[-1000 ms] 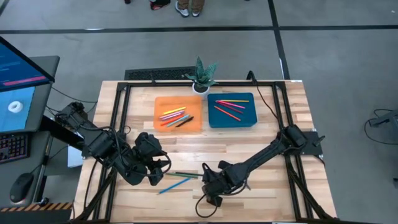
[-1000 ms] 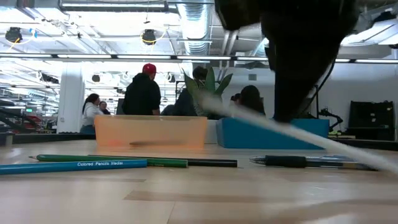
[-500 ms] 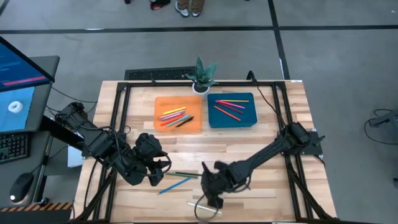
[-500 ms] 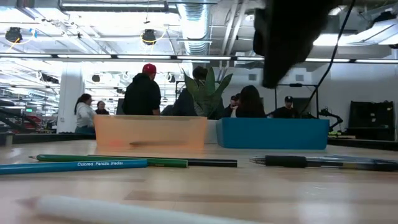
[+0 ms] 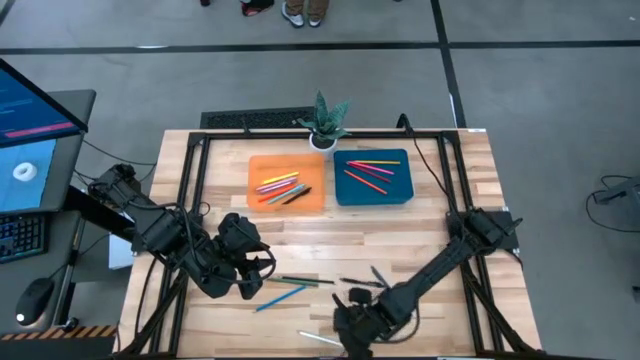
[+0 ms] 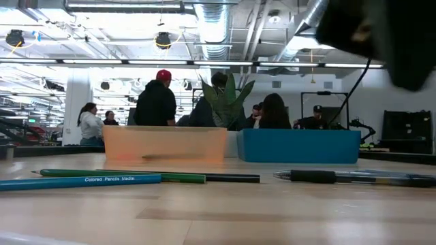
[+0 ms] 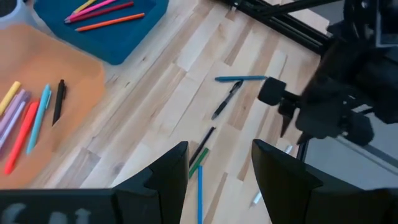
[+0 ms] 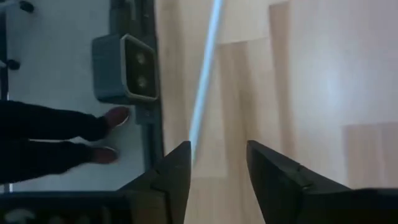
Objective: Sort pens & pencils
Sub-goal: Put the white pencil into the blue bin
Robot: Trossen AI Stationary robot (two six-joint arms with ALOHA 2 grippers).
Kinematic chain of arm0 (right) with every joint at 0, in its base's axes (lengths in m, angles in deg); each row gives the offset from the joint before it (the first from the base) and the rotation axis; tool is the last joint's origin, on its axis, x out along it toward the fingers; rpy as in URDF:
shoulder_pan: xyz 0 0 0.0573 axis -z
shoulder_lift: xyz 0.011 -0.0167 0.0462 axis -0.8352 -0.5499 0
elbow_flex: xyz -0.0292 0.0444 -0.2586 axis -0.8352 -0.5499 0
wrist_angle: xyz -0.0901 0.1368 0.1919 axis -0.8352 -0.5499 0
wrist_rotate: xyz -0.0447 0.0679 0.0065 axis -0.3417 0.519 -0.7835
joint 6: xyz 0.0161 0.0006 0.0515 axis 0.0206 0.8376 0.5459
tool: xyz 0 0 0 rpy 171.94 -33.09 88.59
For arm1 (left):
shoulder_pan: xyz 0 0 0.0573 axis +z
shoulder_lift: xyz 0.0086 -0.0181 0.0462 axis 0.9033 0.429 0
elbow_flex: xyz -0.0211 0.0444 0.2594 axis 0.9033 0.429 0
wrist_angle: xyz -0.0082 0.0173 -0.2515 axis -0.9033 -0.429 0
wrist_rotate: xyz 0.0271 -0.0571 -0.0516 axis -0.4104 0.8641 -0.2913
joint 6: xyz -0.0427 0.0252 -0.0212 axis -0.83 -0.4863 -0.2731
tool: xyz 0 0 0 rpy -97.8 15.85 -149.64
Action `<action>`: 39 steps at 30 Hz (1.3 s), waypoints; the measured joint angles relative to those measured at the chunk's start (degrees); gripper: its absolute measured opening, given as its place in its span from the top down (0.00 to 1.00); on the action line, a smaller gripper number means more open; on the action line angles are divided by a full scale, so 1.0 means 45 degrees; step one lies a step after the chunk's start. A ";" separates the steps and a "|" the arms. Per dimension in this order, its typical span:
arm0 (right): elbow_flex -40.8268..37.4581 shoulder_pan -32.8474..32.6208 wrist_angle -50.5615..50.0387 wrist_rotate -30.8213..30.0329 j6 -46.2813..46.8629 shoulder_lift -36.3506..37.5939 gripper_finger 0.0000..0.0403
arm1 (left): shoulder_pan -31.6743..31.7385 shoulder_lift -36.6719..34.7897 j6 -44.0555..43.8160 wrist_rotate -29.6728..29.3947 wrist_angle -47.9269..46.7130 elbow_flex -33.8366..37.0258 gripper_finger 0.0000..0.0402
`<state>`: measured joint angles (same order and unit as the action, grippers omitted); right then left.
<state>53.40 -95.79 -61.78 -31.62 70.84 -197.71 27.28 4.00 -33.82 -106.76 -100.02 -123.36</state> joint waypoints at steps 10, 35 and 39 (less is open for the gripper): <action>0.0321 -0.0931 -0.0366 -0.0411 0.0331 -0.1089 0.57 | 0.0000 0.0000 -0.1145 -0.0083 0.0088 0.0000 0.58; 0.2460 -0.0768 -0.1405 -0.1048 0.0422 -0.3201 0.66 | 0.0005 0.0000 -0.2282 -0.0165 0.0481 0.0005 0.58; 0.2438 -0.0399 -0.2342 -0.0782 0.0411 -0.3071 0.79 | 0.0005 0.0000 -0.2277 -0.0162 0.0569 0.0005 0.58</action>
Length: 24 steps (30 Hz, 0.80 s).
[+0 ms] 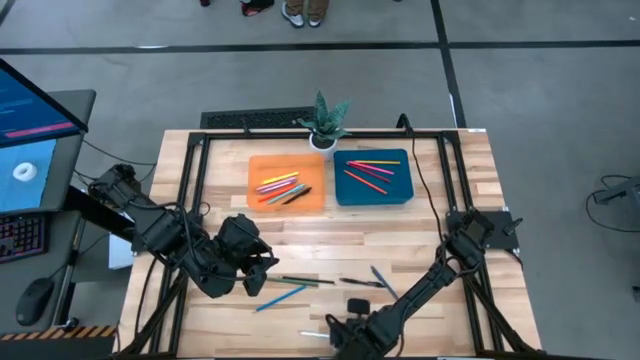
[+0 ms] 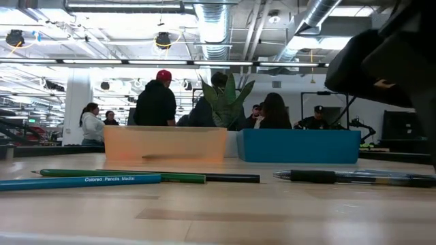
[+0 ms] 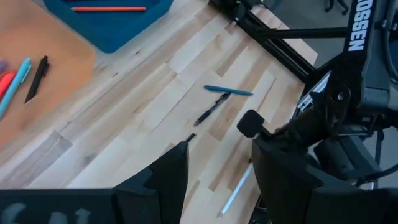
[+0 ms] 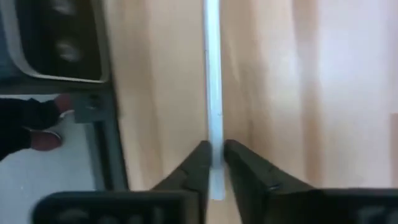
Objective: Sort pens & pencils
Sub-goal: Put the white pencil into the blue bin
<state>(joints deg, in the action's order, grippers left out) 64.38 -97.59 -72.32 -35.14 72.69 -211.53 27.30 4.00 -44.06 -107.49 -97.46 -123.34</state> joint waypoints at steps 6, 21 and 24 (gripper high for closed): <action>-0.0014 0.0519 -0.0496 0.0551 -0.0615 0.0026 0.97 | 0.0000 0.0000 0.0191 0.0007 0.0005 0.0000 0.58; -0.0194 0.1556 -0.2186 0.0017 -0.1506 0.1094 0.99 | 0.0000 0.0000 0.0869 0.0074 0.0008 0.0000 0.58; -0.0341 0.1666 -0.2088 -0.0012 -0.1732 0.1703 1.00 | 0.0000 0.0000 0.0874 0.0041 0.0024 0.0000 0.58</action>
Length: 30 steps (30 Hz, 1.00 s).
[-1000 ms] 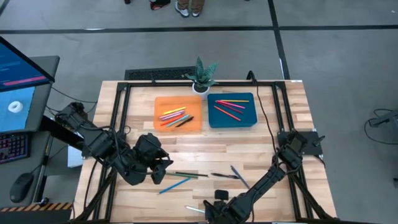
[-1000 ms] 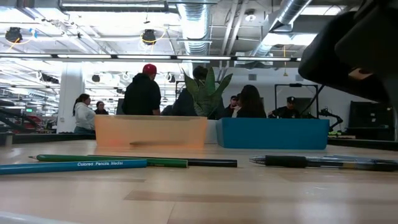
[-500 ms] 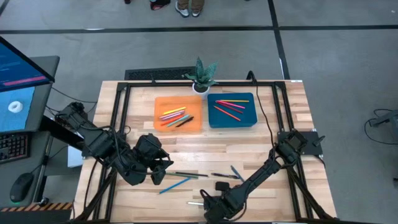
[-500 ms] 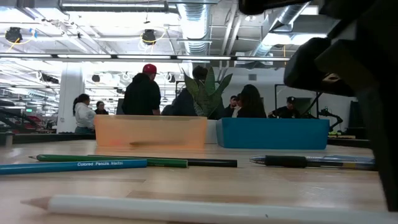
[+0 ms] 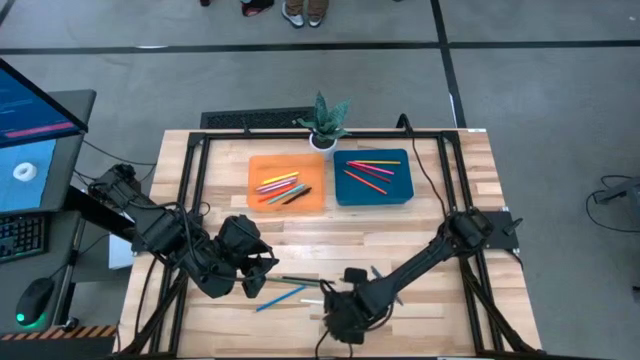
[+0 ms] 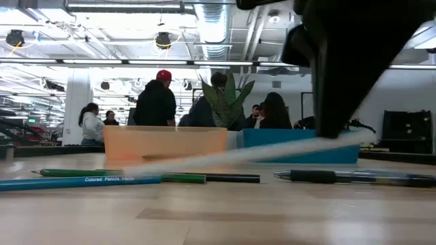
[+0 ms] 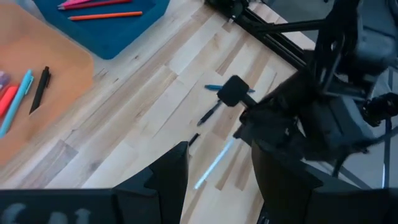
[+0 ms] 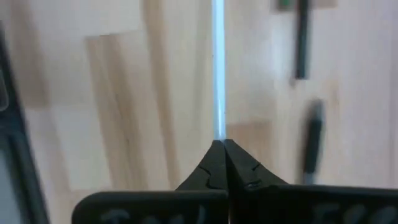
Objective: Sort pens & pencils
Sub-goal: Put the white pencil into the blue bin
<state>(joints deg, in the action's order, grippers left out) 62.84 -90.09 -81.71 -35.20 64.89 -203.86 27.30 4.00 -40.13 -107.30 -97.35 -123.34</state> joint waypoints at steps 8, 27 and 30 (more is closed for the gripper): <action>-0.1082 -0.0012 0.0185 -0.0019 0.0165 0.1782 1.00 | -0.0010 -0.0005 -0.0004 -0.0042 0.0074 0.0000 0.58; -0.9155 -0.1075 0.5963 -0.3383 0.5099 0.9257 1.00 | -0.0010 -0.0005 0.0023 -0.0883 0.0117 0.0000 0.58; -1.0300 -0.1277 0.7015 -0.4287 0.5736 1.0262 1.00 | -0.0010 -0.0005 0.0092 -0.1008 0.0119 0.0000 0.58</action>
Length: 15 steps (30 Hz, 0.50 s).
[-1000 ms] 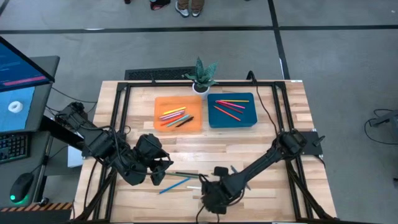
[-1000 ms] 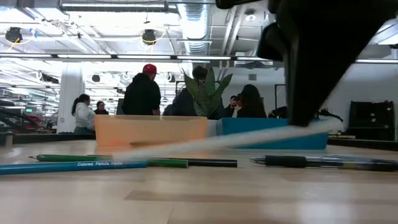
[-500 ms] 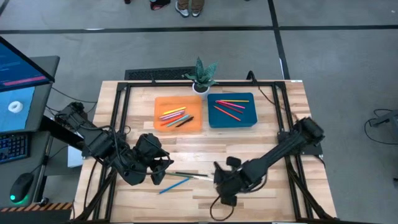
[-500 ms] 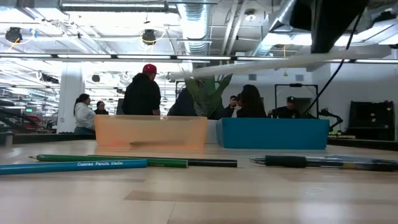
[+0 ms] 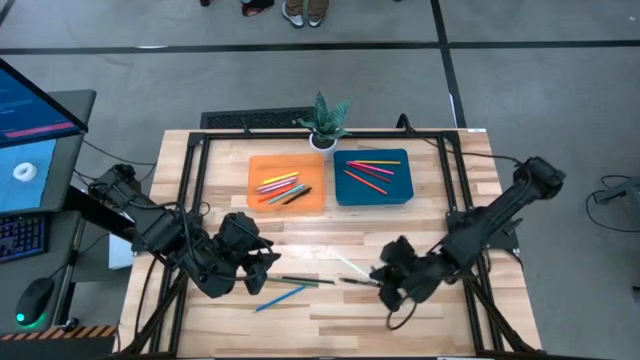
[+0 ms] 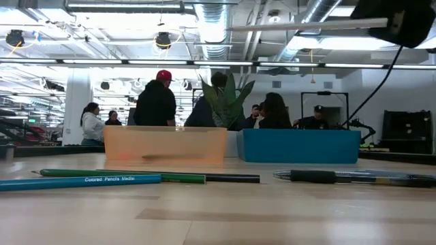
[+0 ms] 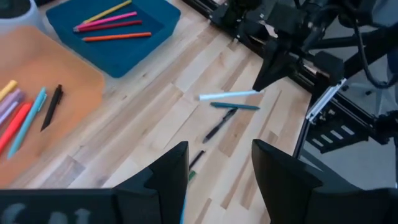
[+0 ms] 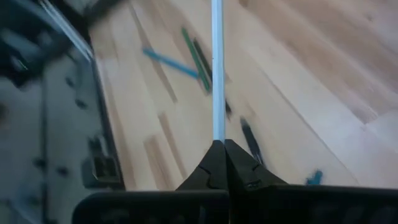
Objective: Sort pens & pencils
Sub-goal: Put the white pencil into the blue bin
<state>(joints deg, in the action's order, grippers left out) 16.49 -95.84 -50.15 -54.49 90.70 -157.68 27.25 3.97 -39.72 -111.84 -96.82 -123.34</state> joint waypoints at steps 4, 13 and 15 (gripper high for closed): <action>-0.1085 -0.0212 0.1592 -0.1261 0.0274 0.1105 1.00 | 0.0000 0.0000 0.0016 -0.0238 0.0008 0.0000 0.58; -0.2447 -0.0366 0.4909 -0.2746 -0.0740 0.2843 0.99 | 0.0005 0.0000 0.0377 -0.0580 0.0299 0.0000 0.58; -0.2513 -0.0369 0.5516 -0.3009 -0.1168 0.3105 0.99 | 0.0000 0.0000 0.0433 -0.0643 0.0382 0.0000 0.58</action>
<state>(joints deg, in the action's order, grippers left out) 5.18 -97.50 -25.33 -68.03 85.45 -143.71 27.25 3.97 -37.77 -114.73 -95.10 -123.34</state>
